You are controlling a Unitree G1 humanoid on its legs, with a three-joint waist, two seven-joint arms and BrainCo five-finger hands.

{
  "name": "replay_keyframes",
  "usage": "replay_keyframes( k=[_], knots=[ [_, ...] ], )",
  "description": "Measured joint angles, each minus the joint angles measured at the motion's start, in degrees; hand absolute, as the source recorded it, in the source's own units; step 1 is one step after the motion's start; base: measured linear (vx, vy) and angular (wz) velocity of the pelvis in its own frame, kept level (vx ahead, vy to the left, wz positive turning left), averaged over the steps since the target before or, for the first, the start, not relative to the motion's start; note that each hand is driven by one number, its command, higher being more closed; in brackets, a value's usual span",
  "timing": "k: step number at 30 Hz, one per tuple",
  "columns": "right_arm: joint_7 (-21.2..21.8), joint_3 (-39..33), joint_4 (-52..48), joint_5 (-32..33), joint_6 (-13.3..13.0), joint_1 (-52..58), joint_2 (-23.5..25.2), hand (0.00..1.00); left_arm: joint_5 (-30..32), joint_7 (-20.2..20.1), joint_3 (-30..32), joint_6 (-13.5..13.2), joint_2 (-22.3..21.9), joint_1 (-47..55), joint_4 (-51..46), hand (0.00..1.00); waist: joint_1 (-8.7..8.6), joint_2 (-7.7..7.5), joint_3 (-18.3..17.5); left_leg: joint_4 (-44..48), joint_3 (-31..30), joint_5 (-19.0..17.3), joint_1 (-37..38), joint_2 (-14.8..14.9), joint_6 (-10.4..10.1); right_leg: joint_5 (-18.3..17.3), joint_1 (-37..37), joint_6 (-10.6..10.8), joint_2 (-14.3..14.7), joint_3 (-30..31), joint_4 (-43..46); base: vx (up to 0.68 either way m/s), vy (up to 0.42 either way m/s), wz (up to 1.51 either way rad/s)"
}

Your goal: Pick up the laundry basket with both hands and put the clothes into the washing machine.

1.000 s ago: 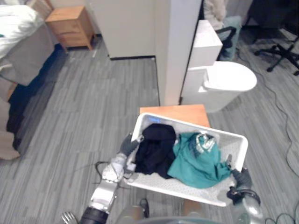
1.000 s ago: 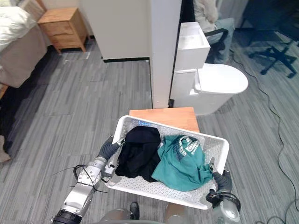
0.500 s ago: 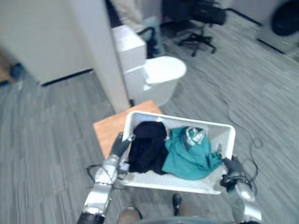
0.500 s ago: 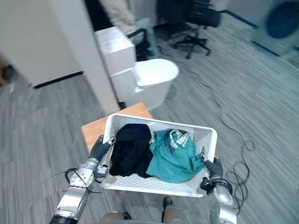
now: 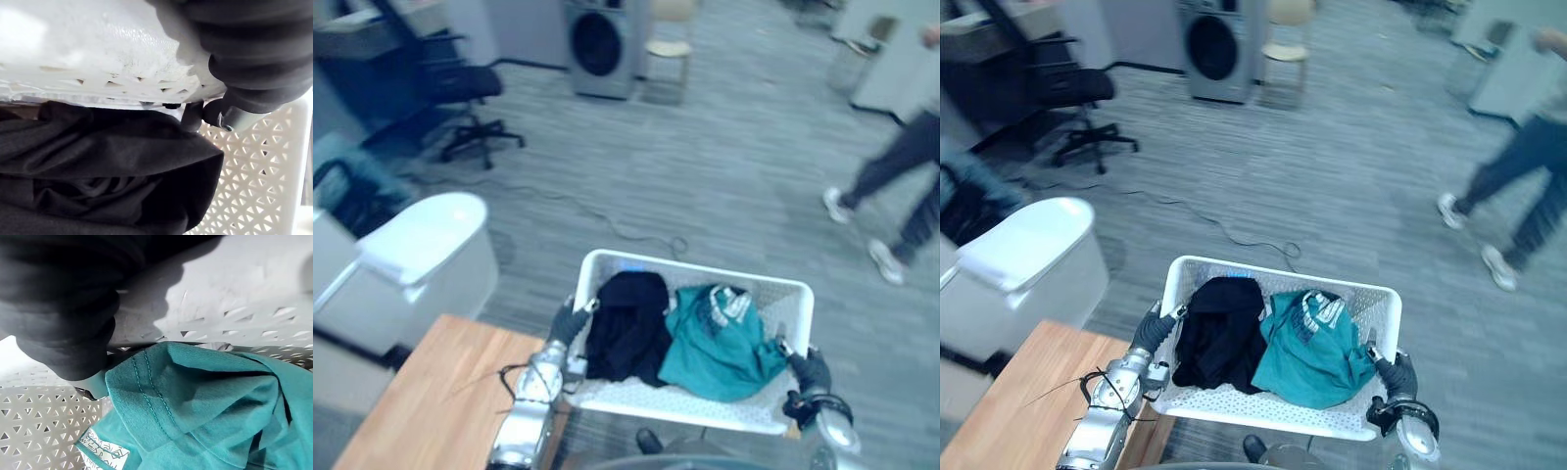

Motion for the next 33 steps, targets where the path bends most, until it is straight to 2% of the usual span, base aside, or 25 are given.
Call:
replay_keyframes(
  k=[1,2,3,5,6,7,9,10,11,13,14,17,18,21,22,23,24,25,26,27,28,29,30,32,33],
  knots=[
    [-0.02,0.02,0.05,-0.04,-0.13,-0.93,-1.44,1.0,0.01,0.47,0.5,-0.6,-2.12,-0.2,1.03,1.0,0.74,3.27,0.43,-6.14,-2.16,2.98,-2.49,0.46,-1.22,-2.44,0.0,-2.68,1.75,1.84,-0.46,-0.02,0.084,-1.68],
    [-0.08,0.51,0.1,-0.17,0.07,-1.6,-1.88,1.0,0.04,0.57,1.33,-1.18,-3.05,0.1,1.96,1.0,2.19,4.9,0.36,-5.9,-0.89,2.86,-2.81,2.14,0.01,-3.67,-2.63,-1.47,5.18,-0.91,7.86,0.1,0.097,-1.99],
    [-0.15,1.64,-0.04,-1.17,0.32,-1.52,-1.35,1.0,0.03,1.13,2.49,-1.44,-2.84,0.94,2.72,1.0,2.33,5.05,0.81,-3.15,-0.15,2.47,-3.42,3.01,-0.44,-7.69,-4.7,-0.24,9.65,-7.27,25.69,0.23,0.128,-1.31],
    [-0.23,2.25,-0.07,-1.35,0.26,-1.48,-0.51,1.0,0.03,1.36,2.85,-1.52,-1.59,1.31,1.56,1.0,2.07,0.6,0.48,0.0,2.69,2.26,-4.43,-1.4,2.2,-17.55,6.21,-3.05,2.92,-6.03,19.14,0.25,0.154,-0.75],
    [-0.57,1.75,1.07,-2.2,0.61,-3.16,-0.93,1.0,0.03,1.92,2.98,-1.35,-3.19,1.07,3.21,1.0,2.79,1.32,0.92,0.73,3.55,3.34,-5.79,-2.31,5.0,-19.76,7.27,-1.8,0.07,-4.58,13.72,0.16,0.145,-0.72],
    [-0.6,1.8,1.11,-2.61,0.67,-2.9,-0.9,1.0,0.04,2.13,3.0,-1.23,-3.36,1.27,3.18,1.0,3.6,1.57,0.6,-1.77,4.49,4.26,-4.99,-2.9,5.9,-19.52,7.28,-0.19,-0.92,-4.53,13.5,0.15,0.171,-0.69],
    [-0.6,2.09,1.11,-2.64,0.71,-2.15,0.15,1.0,0.06,2.25,2.94,-0.82,-2.13,1.1,3.05,1.0,3.19,1.3,0.54,-6.93,5.21,5.97,-1.41,-5.44,10.02,-20.45,4.55,11.67,-1.52,-6.47,21.37,0.27,0.17,-0.1],
    [-0.63,2.0,1.12,-3.0,0.98,-1.8,1.19,1.0,0.06,2.51,2.92,-0.59,-1.34,1.17,3.0,1.0,3.1,1.16,0.66,-8.97,5.09,6.16,1.62,-6.16,10.62,-18.74,2.14,15.87,-0.9,-9.72,28.69,0.5,0.192,0.17],
    [-0.61,2.24,1.09,-3.61,0.95,-1.18,1.7,1.0,0.06,2.79,2.81,-0.34,-0.44,1.56,2.72,1.0,2.92,0.74,0.59,-12.21,4.15,6.27,6.71,-7.78,11.29,-16.06,-1.72,15.73,-1.73,-17.22,39.71,0.46,0.146,0.11],
    [-0.6,2.33,0.78,-4.16,0.54,-1.89,2.28,1.0,0.06,3.12,3.06,-0.36,-0.41,2.76,0.31,1.0,3.29,1.05,0.19,-16.54,4.05,6.26,11.57,-9.33,11.32,-16.76,-8.17,14.2,-5.24,-24.82,48.98,0.45,0.224,-0.08],
    [-0.6,2.27,-0.13,-4.59,0.5,-2.22,2.35,1.0,0.04,3.35,3.03,-0.44,-0.31,2.88,-1.03,1.0,3.45,1.95,-0.17,-19.43,3.19,6.26,13.83,-9.65,11.32,-18.38,-13.15,10.78,-6.78,-28.83,48.27,0.42,0.249,-0.16],
    [-0.6,1.94,-5.48,-4.73,0.62,-0.13,3.74,1.0,0.02,3.55,3.57,-0.45,0.09,2.73,-3.12,1.0,2.67,2.55,-0.14,-24.45,0.43,6.15,20.19,-9.66,11.11,-17.68,-20.29,7.52,-4.25,-31.37,34.3,0.43,0.158,0.18],
    [-0.6,1.83,-6.61,-4.73,0.62,0.56,3.74,1.0,0.02,3.5,3.49,-0.45,0.08,2.7,-3.38,1.0,2.14,2.66,-0.13,-25.08,-0.51,5.97,21.6,-9.64,10.78,-16.02,-21.14,6.68,-3.85,-32.27,30.14,0.54,0.132,0.63],
    [-1.54,1.21,-9.69,-4.72,0.51,2.0,3.79,1.0,-0.46,3.32,2.61,-0.7,-0.17,2.51,-4.16,1.0,-1.14,3.0,-1.26,-26.82,-5.94,5.09,26.91,-9.95,9.13,-0.8,-24.01,4.38,-2.26,-35.82,13.69,0.65,0.153,0.69],
    [-1.58,0.6,-9.79,-4.63,0.49,2.49,3.05,1.0,-0.42,3.24,2.36,-0.64,-1.22,2.45,-3.71,1.0,-1.52,4.81,-1.69,-25.09,-6.91,4.5,28.93,-8.59,8.03,1.65,-23.59,2.36,-0.42,-36.44,15.82,0.59,0.116,0.26],
    [-1.59,0.19,-9.86,-4.66,0.7,2.64,2.72,1.0,-0.41,3.19,2.25,-0.6,-1.93,2.26,-2.97,1.0,-1.12,6.44,-1.67,-21.93,-6.77,4.33,28.84,-7.73,7.52,0.74,-22.82,1.29,-0.62,-37.77,17.29,0.73,0.189,0.14],
    [-1.67,0.33,-10.45,-4.61,1.54,3.19,1.75,1.0,-0.41,2.8,2.38,-0.24,-2.89,1.71,-1.25,1.0,-1.02,6.21,-1.36,-11.1,-5.96,8.8,25.66,-8.72,2.66,-2.65,-21.08,-0.89,-2.15,-37.65,20.8,0.69,0.209,0.11],
    [-1.72,1.16,-13.28,-4.54,2.49,4.72,0.57,1.0,-0.54,2.62,2.99,0.15,-3.86,2.07,-0.97,1.0,-1.27,4.22,-0.15,-0.97,-2.94,23.5,21.8,-11.47,-0.49,-4.95,-20.03,-3.64,-5.64,-37.8,27.74,0.66,0.19,0.25],
    [-1.85,1.52,-15.56,-4.41,2.43,6.12,-0.47,1.0,-0.79,2.53,3.0,0.06,-4.3,2.86,-1.01,1.0,-0.91,3.43,0.26,3.43,0.32,33.46,19.47,-11.76,-1.67,-6.53,-19.1,-3.49,-6.32,-39.78,29.67,0.74,0.053,0.28],
    [-2.21,1.32,-18.25,-3.78,2.09,9.33,-0.39,1.0,-1.52,2.05,2.2,-0.31,-4.13,5.63,-3.83,1.0,-0.08,5.78,-0.59,16.8,5.42,32.18,15.0,-6.06,2.24,-8.32,-11.1,-3.55,-5.74,-40.84,20.96,0.63,0.031,0.2],
    [-2.37,1.29,-18.61,-3.43,2.05,9.49,1.13,1.0,-1.51,1.5,2.2,-0.93,-3.44,7.21,-6.35,1.0,0.26,6.02,-0.53,24.7,7.67,24.49,11.6,-2.26,5.81,-11.35,-4.42,-0.29,-4.87,-37.83,14.68,0.79,0.112,-0.01],
    [-2.39,1.66,-18.59,-3.43,1.99,9.06,1.91,1.0,-1.52,1.45,2.76,-1.47,-3.17,7.38,-6.77,1.0,1.08,6.22,-0.52,27.95,8.18,17.76,7.09,0.28,5.84,-11.55,-0.55,0.15,-4.48,-36.59,11.63,0.69,0.25,-0.3],
    [-2.39,2.71,-18.19,-3.42,1.99,7.56,1.96,1.0,-1.63,1.45,3.8,-1.64,-2.5,7.14,-6.78,1.0,2.64,4.18,-0.86,27.3,7.53,11.67,0.35,0.46,6.57,-11.77,3.17,0.55,-6.95,-34.37,7.79,0.78,0.295,-0.45],
    [-2.39,2.7,-17.57,-3.43,1.91,5.82,2.29,1.0,-1.85,1.5,4.22,-2.19,-2.25,6.54,-7.01,1.0,4.43,1.24,-0.11,19.11,6.4,8.0,-8.68,0.77,4.17,-11.85,8.22,0.88,-12.18,-32.53,3.39,0.54,0.22,-0.34],
    [-2.37,2.57,-16.12,-3.42,1.14,4.75,1.7,1.0,-1.91,1.5,4.18,-2.6,-2.71,6.74,-6.98,1.0,4.93,0.51,0.18,9.61,4.09,9.19,-11.05,1.34,2.09,-12.17,10.0,1.41,-13.76,-31.63,2.24,0.49,0.251,-0.35]
  ],
)
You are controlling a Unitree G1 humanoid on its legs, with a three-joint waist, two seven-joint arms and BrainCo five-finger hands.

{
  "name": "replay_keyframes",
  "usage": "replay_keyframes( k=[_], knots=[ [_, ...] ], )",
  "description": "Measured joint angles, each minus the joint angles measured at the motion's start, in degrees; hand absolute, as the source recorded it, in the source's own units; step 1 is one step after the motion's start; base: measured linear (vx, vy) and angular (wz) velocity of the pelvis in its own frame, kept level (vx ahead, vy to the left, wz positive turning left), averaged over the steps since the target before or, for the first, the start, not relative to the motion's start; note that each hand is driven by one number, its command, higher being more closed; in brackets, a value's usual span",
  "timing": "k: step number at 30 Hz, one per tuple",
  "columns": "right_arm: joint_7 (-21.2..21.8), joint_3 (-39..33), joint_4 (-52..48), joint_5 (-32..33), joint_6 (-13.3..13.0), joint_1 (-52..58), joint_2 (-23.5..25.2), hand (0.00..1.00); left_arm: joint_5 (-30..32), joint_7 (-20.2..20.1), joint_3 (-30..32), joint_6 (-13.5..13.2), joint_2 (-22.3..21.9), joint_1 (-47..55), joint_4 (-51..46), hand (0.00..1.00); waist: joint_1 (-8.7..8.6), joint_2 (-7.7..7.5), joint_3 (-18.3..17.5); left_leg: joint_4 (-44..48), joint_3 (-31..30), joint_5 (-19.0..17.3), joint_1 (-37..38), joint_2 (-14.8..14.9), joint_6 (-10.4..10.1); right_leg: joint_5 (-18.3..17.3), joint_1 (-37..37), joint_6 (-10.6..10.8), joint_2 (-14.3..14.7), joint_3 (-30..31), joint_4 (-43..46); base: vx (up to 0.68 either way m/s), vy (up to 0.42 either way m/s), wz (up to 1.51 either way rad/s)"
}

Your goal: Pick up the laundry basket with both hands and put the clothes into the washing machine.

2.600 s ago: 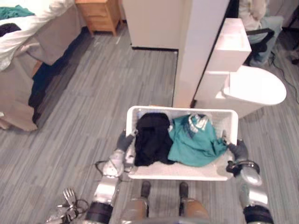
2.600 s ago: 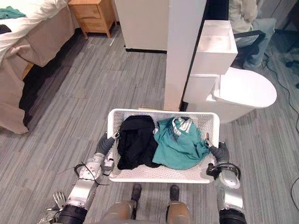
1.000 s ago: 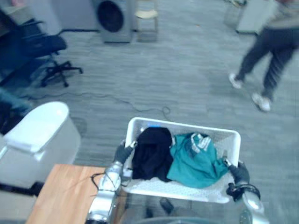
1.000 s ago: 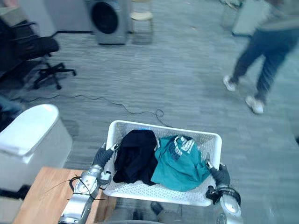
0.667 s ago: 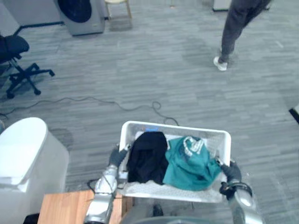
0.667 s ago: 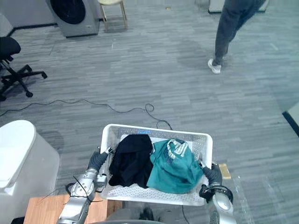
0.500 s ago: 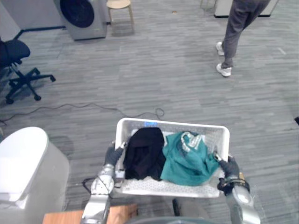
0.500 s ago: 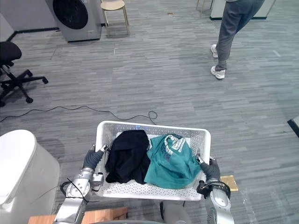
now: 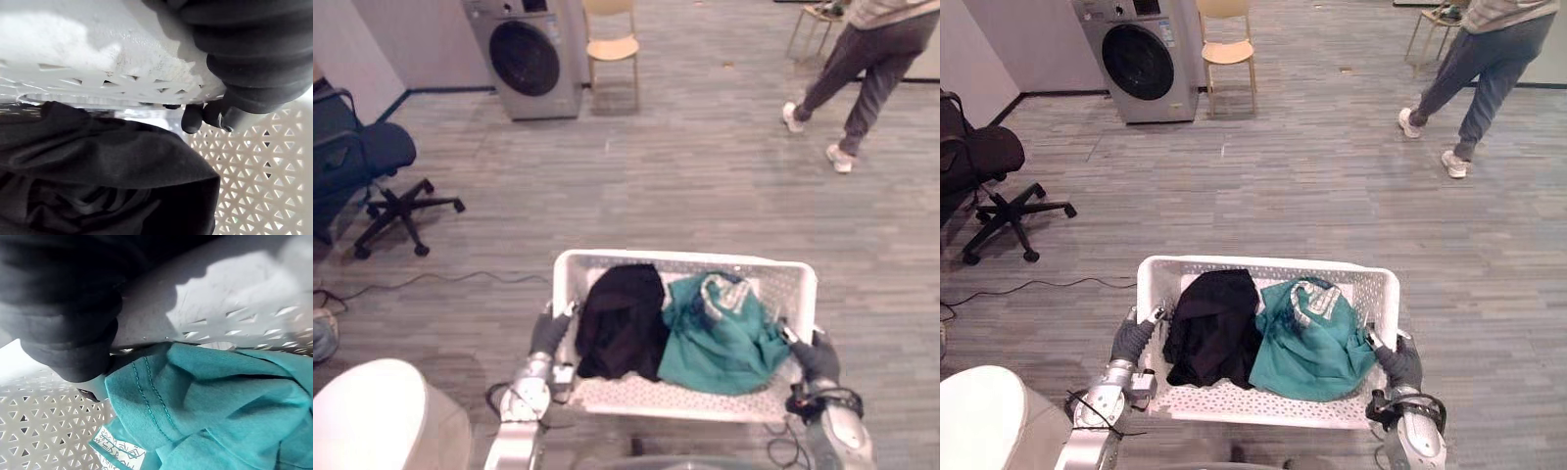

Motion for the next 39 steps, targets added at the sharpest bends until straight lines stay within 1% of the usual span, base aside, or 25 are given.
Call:
replay_keyframes(
  k=[1,3,4,5,6,7,8,11,13,15,16,18,20,21,22,23,24,25,26,29,32,34,35,36,39],
  knots=[
    [0.01,-0.08,2.18,0.05,-0.86,-1.49,-0.75,1.0,0.01,0.08,-0.3,-0.24,-0.39,0.12,-0.17,1.0,0.4,0.89,-0.46,-12.77,-5.93,3.51,-2.25,0.93,-4.99,-2.51,2.45,2.12,-1.61,1.83,-1.4,0.76,0.459,-0.24],
    [0.06,0.02,7.53,0.09,-1.3,-3.89,-1.08,1.0,0.34,0.32,-0.5,0.45,-0.82,-0.63,1.87,1.0,-0.74,0.69,-1.5,-7.85,-4.59,2.69,-3.34,-0.51,-2.52,-4.08,5.99,2.2,-4.14,5.66,-2.99,0.8,0.553,-0.01],
    [0.05,0.43,9.93,0.15,-1.11,-4.99,-2.0,1.0,0.46,0.54,-0.45,1.91,-0.62,-1.04,2.11,1.0,-1.58,1.92,-1.75,-4.44,-4.83,-0.58,-3.47,-0.9,-0.81,-1.16,6.6,4.09,-4.15,9.39,-1.93,0.74,0.58,-0.04],
    [0.03,1.34,10.46,0.17,-0.93,-4.99,-1.88,1.0,0.46,0.8,-0.31,2.48,-0.22,-0.69,2.12,1.0,-1.23,1.5,-1.97,-3.26,-2.14,-2.69,-1.6,-1.17,2.84,0.26,7.25,6.46,-5.16,12.39,0.31,0.75,0.585,-0.18],
    [0.03,1.74,10.56,0.09,-0.69,-4.98,-1.68,1.0,0.44,1.09,-0.26,2.58,0.0,-0.15,2.09,1.0,-0.9,0.91,-2.26,-3.87,-0.97,-3.37,-0.03,-1.95,3.92,0.89,6.97,8.21,-5.87,13.33,2.59,0.74,0.527,-0.44],
    [0.05,2.18,10.58,-0.03,-0.34,-4.69,-1.65,1.0,0.31,1.57,0.0,2.6,0.51,1.25,1.74,1.0,-0.47,-0.42,-2.96,-8.61,0.87,-3.86,4.85,-4.45,4.71,2.81,4.36,16.23,-6.66,14.78,11.32,0.7,0.429,-0.51],
    [0.12,2.41,10.69,-0.02,-0.34,-4.24,-1.56,1.0,0.28,1.7,-0.1,2.59,1.07,1.51,1.54,1.0,-0.13,-0.6,-3.0,-15.12,0.82,-3.83,11.31,-6.58,4.78,4.64,0.64,18.98,-4.48,16.32,24.22,0.68,0.377,-0.47],
    [0.18,2.59,10.81,-0.02,-0.34,-3.66,-0.51,1.0,0.3,2.13,-0.43,2.58,1.87,1.52,1.44,1.0,-1.46,1.44,-3.29,-24.22,0.35,-3.63,22.26,-7.25,4.63,4.76,-8.23,18.41,1.74,10.13,45.54,0.57,0.222,-0.24],
    [0.5,2.45,10.16,-0.05,-0.48,-3.72,0.17,1.0,0.28,2.44,-0.4,2.24,2.32,1.44,1.09,1.0,-1.49,1.43,-3.31,-27.84,0.56,-3.38,28.76,-8.62,4.13,-0.46,-18.5,11.88,2.94,1.63,51.61,0.57,0.166,-0.46],
    [0.68,1.56,9.73,0.0,-0.73,-3.61,1.17,1.0,0.33,2.33,-0.61,2.33,2.4,-0.24,1.18,1.0,-3.34,1.65,-2.64,-29.52,-0.48,-3.42,33.63,-9.46,4.07,-4.92,-28.05,2.51,6.98,-6.33,43.54,0.57,0.19,-0.06],
    [0.67,1.24,8.38,0.0,-0.71,-2.77,1.27,1.0,0.32,2.26,-0.76,2.56,2.36,-0.58,1.27,1.0,-4.31,1.89,-2.28,-29.54,-0.71,-3.59,35.82,-9.61,3.77,-4.2,-30.18,-0.11,8.87,-8.91,38.19,0.5,0.176,0.22],
    [0.6,0.12,5.18,0.41,-0.77,-0.5,0.84,1.0,0.3,1.9,-1.29,2.57,2.22,-1.63,1.22,1.0,-5.12,3.03,-2.54,-28.92,-1.17,-4.9,39.86,-9.67,1.41,1.06,-33.43,-4.38,12.68,-11.99,23.77,0.7,0.278,0.17],
    [0.18,-0.46,4.08,1.05,-0.84,-0.17,0.44,1.0,0.32,1.31,-1.47,2.48,1.44,-2.34,1.28,1.0,-6.93,3.7,-3.32,-25.85,-4.09,-5.17,42.06,-10.51,-0.41,19.81,-33.1,-6.62,15.34,-10.41,11.07,0.8,0.313,0.21],
    [-0.28,-0.87,4.29,1.09,-0.28,-1.26,-0.44,1.0,0.34,1.33,-1.32,2.56,0.99,-3.74,3.17,1.0,-5.76,5.81,-3.18,-22.15,-5.48,-6.68,41.93,-8.33,1.3,16.42,-31.63,-8.99,16.8,-10.0,12.92,0.82,0.292,0.18],
    [-0.35,-0.8,4.32,1.1,0.24,-1.41,0.68,1.0,0.32,1.27,-1.33,2.78,2.15,-5.38,4.38,1.0,-5.48,4.29,-2.97,-18.76,-4.63,-8.26,41.06,-6.65,3.92,14.6,-30.53,-9.67,16.28,-7.77,14.38,0.74,0.172,0.59],
    [-0.36,-0.21,4.21,1.17,0.36,-0.21,2.03,1.0,0.34,1.19,-1.14,3.31,2.44,-5.53,4.46,1.0,-6.02,1.51,-2.49,-11.88,-4.88,-8.14,39.81,-3.2,3.71,12.49,-25.2,-9.22,13.11,-7.04,13.99,0.58,0.039,0.84],
    [-0.35,-0.07,4.17,1.23,0.24,0.09,1.97,1.0,0.33,1.18,-1.14,3.21,2.4,-5.12,4.46,1.0,-6.0,1.1,-2.51,-10.55,-5.12,-7.72,39.38,-2.56,3.03,12.26,-23.97,-8.89,12.53,-7.12,13.61,0.55,-0.072,1.1],
    [-0.34,0.61,3.89,1.3,-0.11,0.95,1.18,1.0,0.29,1.18,-1.27,2.36,2.18,-3.32,3.64,1.0,-6.14,0.65,-2.89,-4.72,-6.14,-5.59,37.21,0.58,0.15,11.83,-19.07,-8.54,10.68,-7.41,11.27,0.52,-0.082,0.76],
    [-0.32,1.38,3.49,1.9,-0.79,1.72,0.33,1.0,0.24,1.19,-1.38,1.44,2.05,-1.22,1.95,1.0,-5.63,0.71,-3.53,2.29,-6.19,-4.26,32.82,3.87,-2.09,10.85,-14.87,-7.54,9.52,-7.15,8.08,0.51,-0.061,0.66],
    [-0.3,1.79,3.16,2.75,-0.75,1.12,-0.76,1.0,0.22,1.27,-1.11,0.89,1.27,-0.4,1.51,1.0,-1.96,1.89,-3.5,5.01,-4.0,-4.67,23.05,9.04,-2.25,9.03,-7.71,-5.8,9.06,-4.3,1.05,0.43,0.082,-0.05],
    [-0.3,1.78,3.46,2.75,-0.25,1.04,-1.09,1.0,0.21,1.14,-1.25,1.0,1.16,0.45,1.68,1.0,-1.31,0.26,-2.74,-9.07,-5.3,-4.56,15.47,4.03,-2.49,8.08,-1.74,-5.22,4.69,-3.07,-3.43,0.33,0.199,0.01],
    [-0.3,1.6,4.81,2.98,-0.95,0.66,-2.24,1.0,0.21,1.23,-2.16,0.93,0.81,0.48,1.66,1.0,-1.45,0.39,-3.32,-20.12,-9.92,-1.58,12.76,-0.1,-5.92,6.41,-1.79,-2.48,3.29,-2.79,-3.28,0.25,0.22,-0.04],
    [-0.25,1.51,5.58,3.26,-0.95,0.17,-2.87,1.0,0.21,1.37,-2.45,0.95,0.39,0.62,1.9,1.0,-1.17,1.18,-3.21,-23.08,-11.25,5.15,12.08,-0.46,-4.66,4.7,-1.58,-0.26,3.32,-2.17,-2.02,0.27,0.249,-0.33],
    [-0.28,1.71,7.48,3.22,-0.56,-0.21,-2.07,1.0,0.23,1.31,-2.55,1.23,0.6,0.8,3.17,1.0,-1.38,0.81,-3.71,-23.88,-10.03,6.74,14.23,-1.5,-1.71,3.05,-0.69,1.41,2.0,-0.35,-0.25,0.37,0.249,-0.36],
    [-0.28,1.66,8.43,3.23,-0.53,0.4,-1.72,1.0,0.18,1.22,-3.4,1.81,2.08,0.53,3.47,1.0,-1.55,-0.46,-4.02,-27.71,-8.04,7.87,16.49,-2.5,0.92,1.53,-5.26,3.95,1.5,3.26,7.71,0.33,0.207,-0.3]
  ],
)
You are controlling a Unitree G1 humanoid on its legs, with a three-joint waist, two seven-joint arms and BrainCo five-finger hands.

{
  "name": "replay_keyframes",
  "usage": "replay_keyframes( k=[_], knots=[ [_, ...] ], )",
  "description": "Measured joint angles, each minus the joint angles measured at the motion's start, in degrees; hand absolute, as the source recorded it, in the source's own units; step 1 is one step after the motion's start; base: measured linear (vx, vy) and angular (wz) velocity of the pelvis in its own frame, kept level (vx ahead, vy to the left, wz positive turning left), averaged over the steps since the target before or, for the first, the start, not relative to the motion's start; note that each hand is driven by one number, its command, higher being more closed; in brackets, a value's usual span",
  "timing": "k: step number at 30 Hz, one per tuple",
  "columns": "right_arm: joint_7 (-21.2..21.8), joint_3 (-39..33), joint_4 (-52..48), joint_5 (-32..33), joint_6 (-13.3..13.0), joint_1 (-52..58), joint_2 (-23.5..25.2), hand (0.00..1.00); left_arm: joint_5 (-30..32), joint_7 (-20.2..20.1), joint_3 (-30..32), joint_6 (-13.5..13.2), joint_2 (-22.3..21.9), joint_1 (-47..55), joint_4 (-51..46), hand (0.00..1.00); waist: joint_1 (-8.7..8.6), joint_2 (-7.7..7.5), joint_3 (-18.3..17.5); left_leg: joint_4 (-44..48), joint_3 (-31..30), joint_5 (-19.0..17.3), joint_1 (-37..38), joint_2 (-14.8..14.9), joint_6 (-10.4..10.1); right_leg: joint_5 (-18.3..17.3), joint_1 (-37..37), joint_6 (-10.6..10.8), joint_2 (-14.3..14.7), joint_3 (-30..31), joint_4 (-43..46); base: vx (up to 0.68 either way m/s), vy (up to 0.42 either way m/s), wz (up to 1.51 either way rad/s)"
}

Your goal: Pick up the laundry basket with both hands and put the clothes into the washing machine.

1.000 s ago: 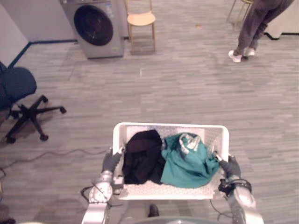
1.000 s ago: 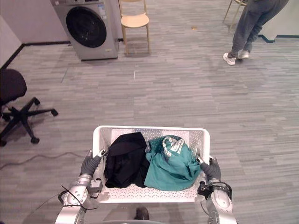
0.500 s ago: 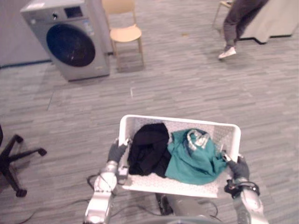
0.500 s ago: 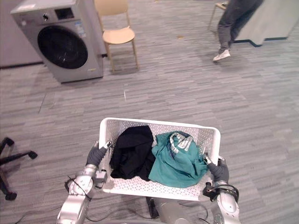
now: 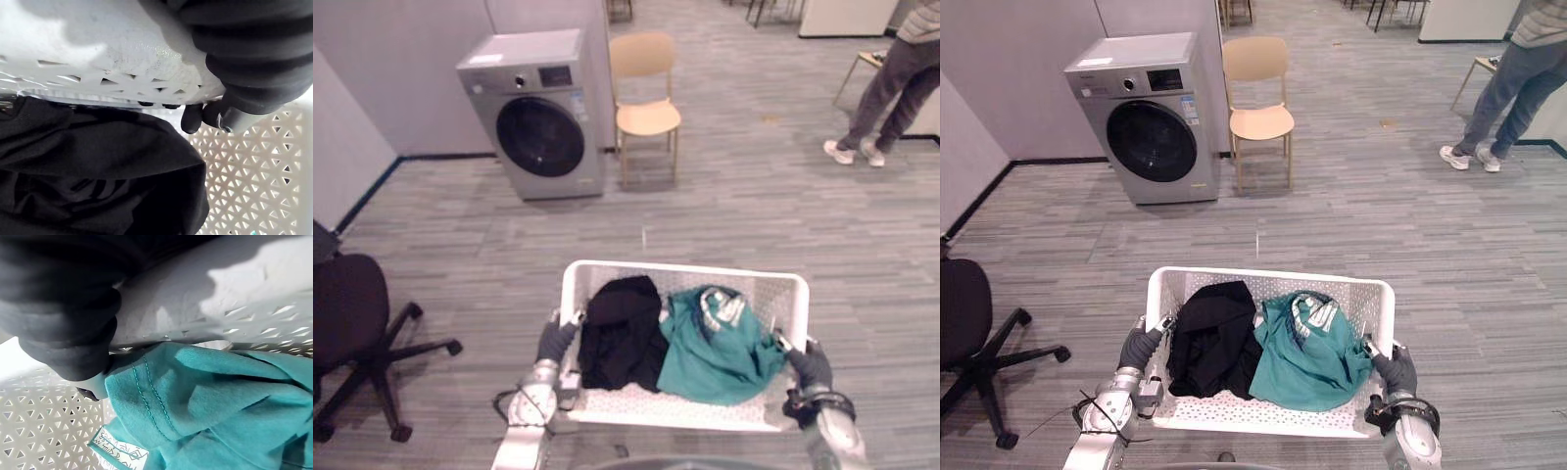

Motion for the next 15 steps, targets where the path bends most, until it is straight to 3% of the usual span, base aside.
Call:
replay_keyframes(
  k=[2,4,5,6,15],
  knots=[
    [0.0,-0.17,0.49,0.0,0.0,0.32,0.79,1.0,0.01,0.0,-0.23,0.16,0.41,-0.19,0.43,1.0,-0.26,-0.35,-0.25,-1.4,0.03,0.03,1.61,-0.43,0.05,-0.75,-0.48,1.06,-0.01,0.41,-3.38,0.19,0.181,-0.14],
    [0.06,0.23,1.75,0.03,-0.09,0.02,1.39,1.0,-0.02,0.02,-0.25,0.15,1.72,-0.38,0.7,1.0,-1.41,-2.12,-1.07,-1.57,-0.24,-0.04,2.55,-2.82,0.08,4.12,-0.82,1.37,-2.19,1.55,-8.69,0.16,0.09,0.1],
    [0.12,0.22,3.36,0.07,-0.15,-0.71,1.26,1.0,-0.03,0.01,-0.55,0.2,1.73,-0.37,1.1,1.0,-1.91,-1.5,-1.56,-1.7,-0.76,-0.04,2.83,-2.92,0.09,4.68,0.11,1.45,-2.65,1.58,-9.82,0.09,0.032,0.19],
    [1.05,0.04,8.87,0.63,-0.25,-0.77,1.81,1.0,-0.01,-0.23,-2.01,1.51,3.19,-0.62,2.9,1.0,-3.0,-1.01,-2.85,-12.57,-5.61,4.81,4.63,-2.87,-0.76,13.65,0.9,2.81,-3.69,1.59,-21.22,0.03,0.018,0.09],
    [1.33,-0.36,9.07,2.01,-0.37,0.63,1.76,1.0,-0.03,-0.61,-2.54,1.52,3.2,-0.95,3.34,1.0,-2.98,-0.96,-2.79,-12.57,-5.32,4.82,4.65,-2.84,-0.77,13.65,0.87,2.81,-3.72,1.6,-21.18,0.0,0.0,0.0]
  ],
)
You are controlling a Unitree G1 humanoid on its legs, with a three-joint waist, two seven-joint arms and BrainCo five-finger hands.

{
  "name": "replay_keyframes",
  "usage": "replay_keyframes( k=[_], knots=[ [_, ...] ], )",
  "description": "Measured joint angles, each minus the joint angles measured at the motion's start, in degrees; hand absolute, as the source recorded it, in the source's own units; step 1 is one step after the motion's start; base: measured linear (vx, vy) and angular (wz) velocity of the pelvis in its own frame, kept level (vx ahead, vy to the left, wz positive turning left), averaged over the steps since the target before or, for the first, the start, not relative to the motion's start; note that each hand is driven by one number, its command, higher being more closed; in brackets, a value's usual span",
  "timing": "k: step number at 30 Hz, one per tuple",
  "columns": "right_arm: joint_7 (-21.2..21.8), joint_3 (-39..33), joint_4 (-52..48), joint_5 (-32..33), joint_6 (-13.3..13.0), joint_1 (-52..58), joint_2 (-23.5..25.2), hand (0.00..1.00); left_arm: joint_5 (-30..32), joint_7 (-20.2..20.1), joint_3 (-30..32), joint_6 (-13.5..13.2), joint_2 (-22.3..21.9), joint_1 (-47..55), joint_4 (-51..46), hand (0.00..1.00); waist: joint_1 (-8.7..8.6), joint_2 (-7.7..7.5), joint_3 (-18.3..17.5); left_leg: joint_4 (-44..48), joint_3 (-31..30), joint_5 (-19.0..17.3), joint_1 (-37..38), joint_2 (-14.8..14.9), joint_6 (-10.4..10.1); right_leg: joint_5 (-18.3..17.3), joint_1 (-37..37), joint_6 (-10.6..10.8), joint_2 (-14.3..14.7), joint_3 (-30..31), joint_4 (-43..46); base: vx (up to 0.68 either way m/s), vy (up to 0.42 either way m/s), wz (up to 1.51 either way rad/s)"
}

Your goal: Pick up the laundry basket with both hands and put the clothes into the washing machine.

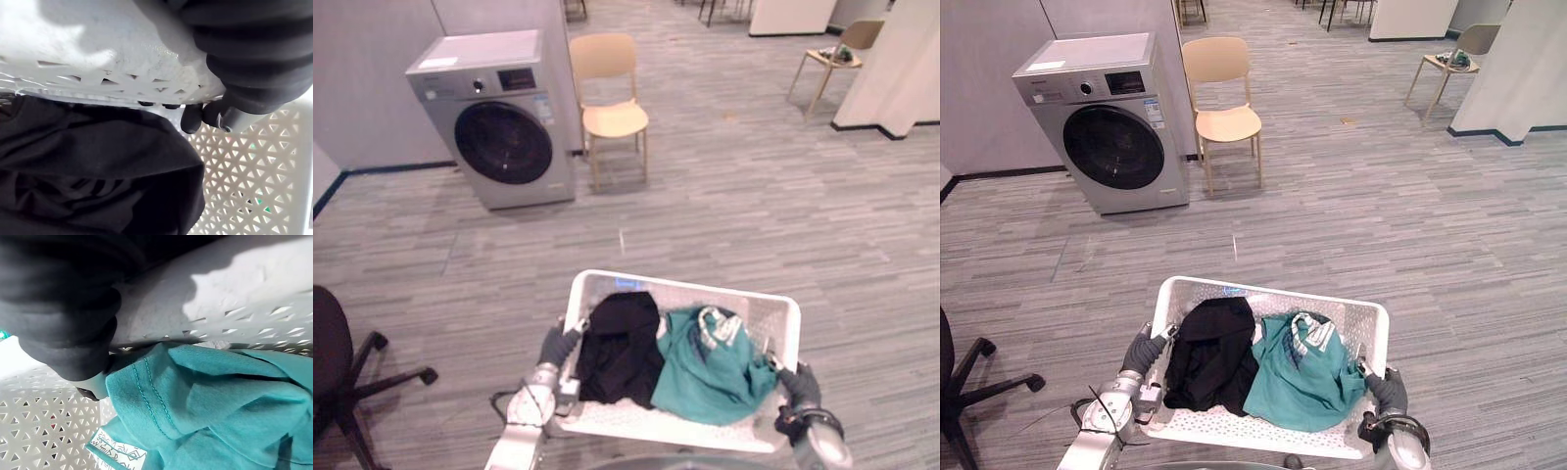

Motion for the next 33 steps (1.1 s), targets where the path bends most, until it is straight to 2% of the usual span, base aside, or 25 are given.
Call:
replay_keyframes(
  k=[6,11,14,15,16,17,18,19,21,22,25,26,28,29,30,31,32,33],
  knots=[
    [0.3,-0.98,7.34,1.16,-0.14,0.09,-0.24,1.0,-2.65,-0.78,-2.72,0.06,1.43,-4.93,10.42,1.0,0.01,-0.15,0.57,-0.34,1.0,0.13,0.08,0.31,0.05,0.01,-0.35,0.02,0.06,-0.18,0.22,0.0,-0.003,-0.04],
    [0.29,-0.4,10.01,2.73,0.05,-2.17,-0.86,1.0,-4.75,-0.4,-3.96,0.17,2.64,-7.86,12.99,1.0,0.09,-0.63,2.89,-3.29,2.27,1.7,0.04,0.31,-0.01,0.29,-2.6,0.62,-0.13,-0.5,1.06,-0.03,-0.026,-0.11],
    [0.32,-1.62,9.87,3.16,-0.48,-2.64,-0.65,1.0,-4.8,-0.34,-4.89,0.17,2.65,-9.87,12.93,1.0,0.07,-1.34,4.39,-3.08,3.07,1.04,0.39,-0.94,0.29,-5.11,-6.66,1.97,-0.68,-0.96,10.87,-0.01,-0.007,0.11],
    [0.32,-2.19,9.63,3.53,-0.73,-2.34,-0.5,1.0,-4.8,-0.29,-5.62,0.19,2.66,-11.0,12.93,1.0,-0.36,-1.67,5.61,-3.38,3.92,0.41,1.55,-1.68,1.22,-7.58,-7.78,3.35,-1.43,-1.66,16.28,-0.03,-0.004,0.16],
    [0.35,-2.22,9.1,4.14,-1.01,-2.31,-0.7,1.0,-4.8,-0.18,-5.78,0.19,2.59,-11.71,12.91,1.0,-0.39,-1.83,7.04,-4.16,4.56,0.22,3.0,-2.17,1.51,-8.51,-9.77,3.79,-1.65,-2.61,22.46,-0.04,-0.001,0.07],
    [0.37,-2.22,8.74,4.33,-1.01,-2.34,-0.73,1.0,-4.8,0.04,-5.78,0.19,2.63,-11.96,12.87,1.0,-0.48,-1.74,7.63,-4.1,4.6,-0.26,3.55,-2.25,2.27,-8.43,-11.52,3.78,-1.64,-3.53,26.53,-0.03,0.019,-0.14],
    [0.41,-2.12,7.82,4.39,-1.16,-2.23,-0.78,1.0,-4.8,0.19,-5.71,0.18,2.81,-12.41,12.83,1.0,-0.41,-1.73,8.56,-3.36,4.69,-0.63,4.67,-2.24,2.98,-9.15,-15.19,2.79,-1.38,-5.54,33.69,0.01,0.052,-0.16],
    [0.42,-1.95,6.48,4.39,-1.18,-1.97,-1.05,1.0,-4.92,0.61,-5.76,0.14,2.79,-12.43,12.48,1.0,-0.35,-1.72,8.51,-2.31,5.23,-1.68,4.76,-1.87,3.76,-11.01,-16.73,2.14,-0.43,-6.19,34.06,0.04,0.065,-0.15],
    [0.44,-1.87,6.41,4.83,-1.59,-1.65,-1.07,1.0,-5.04,0.66,-5.75,0.12,2.8,-12.39,11.44,1.0,-0.37,-1.5,8.34,-1.44,5.5,-3.24,4.6,-1.48,3.78,-11.12,-18.13,2.22,1.06,-6.37,28.89,0.11,0.043,-0.11],
    [0.44,-2.15,6.27,4.93,-1.73,-1.67,-1.05,1.0,-5.03,0.65,-5.95,0.12,2.95,-12.43,10.98,1.0,-0.46,-2.14,7.97,-1.69,5.54,-3.77,4.98,-0.95,3.76,-10.28,-18.48,1.7,2.18,-6.46,22.82,0.2,0.0,-0.11],
    [0.43,-2.56,4.59,4.99,-1.64,-0.8,-0.91,1.0,-5.02,0.66,-6.52,0.13,3.2,-12.41,11.0,1.0,-0.64,-1.84,7.77,-1.59,4.63,-5.95,5.17,-0.3,2.38,-4.64,-18.46,1.58,3.56,-5.54,10.61,0.27,-0.037,0.06],
    [0.43,-3.14,4.07,4.98,-1.61,-0.29,-0.62,1.0,-5.02,0.68,-7.04,0.12,3.15,-12.46,11.0,1.0,-1.84,-1.97,7.67,-0.45,3.26,-7.53,5.57,-0.18,1.59,-2.79,-18.79,0.31,3.85,-5.22,10.23,0.5,-0.13,0.65],
    [0.4,-4.27,3.15,5.06,-1.01,0.31,-0.35,1.0,-5.02,0.65,-8.8,0.13,3.05,-13.21,11.03,1.0,-2.82,-1.64,6.82,3.01,0.97,-11.29,5.83,1.15,0.16,-1.19,-18.24,-2.58,4.03,-7.9,13.08,0.52,-0.171,0.74],
    [0.19,-4.47,1.53,5.37,-0.39,1.17,-0.46,1.0,-5.05,0.73,-8.88,0.14,2.7,-13.6,11.11,1.0,-3.01,-0.9,6.48,7.76,0.75,-13.31,5.7,2.84,-1.46,-0.67,-16.85,-4.69,4.4,-11.12,15.99,0.57,-0.216,0.7],
    [0.12,-4.45,0.84,5.86,0.03,1.27,-0.75,1.0,-5.05,0.71,-8.42,0.36,2.54,-14.58,11.21,1.0,-3.23,-0.8,6.38,18.62,0.96,-13.84,1.97,3.8,-2.63,-2.6,-15.66,-5.8,4.86,-12.6,18.17,0.55,-0.234,0.56],
    [0.07,-4.39,-0.2,6.24,0.24,1.53,-1.1,1.0,-5.05,0.67,-8.38,0.39,2.34,-14.87,11.13,1.0,-2.65,-0.71,6.38,24.59,1.82,-13.27,0.13,4.45,-3.43,-3.05,-14.38,-6.32,5.38,-12.55,18.32,0.51,-0.254,0.22],
    [0.01,-4.36,-3.19,6.31,0.49,2.06,-1.57,1.0,-5.49,0.64,-7.56,0.29,1.64,-14.89,10.97,1.0,-1.35,-0.24,6.27,37.06,4.65,-12.2,-3.53,6.75,-3.38,-4.44,-10.99,-7.23,6.59,-11.7,17.56,0.5,-0.244,-0.09],
    [-0.05,-4.41,-4.91,6.31,0.44,2.02,-2.04,1.0,-5.74,0.53,-6.8,-0.34,0.94,-14.82,10.82,1.0,-0.24,-0.19,5.89,43.41,7.01,-12.86,-5.45,8.53,-2.91,-6.72,-6.98,-7.87,7.12,-10.68,16.0,0.5,-0.225,-0.07]
  ],
)
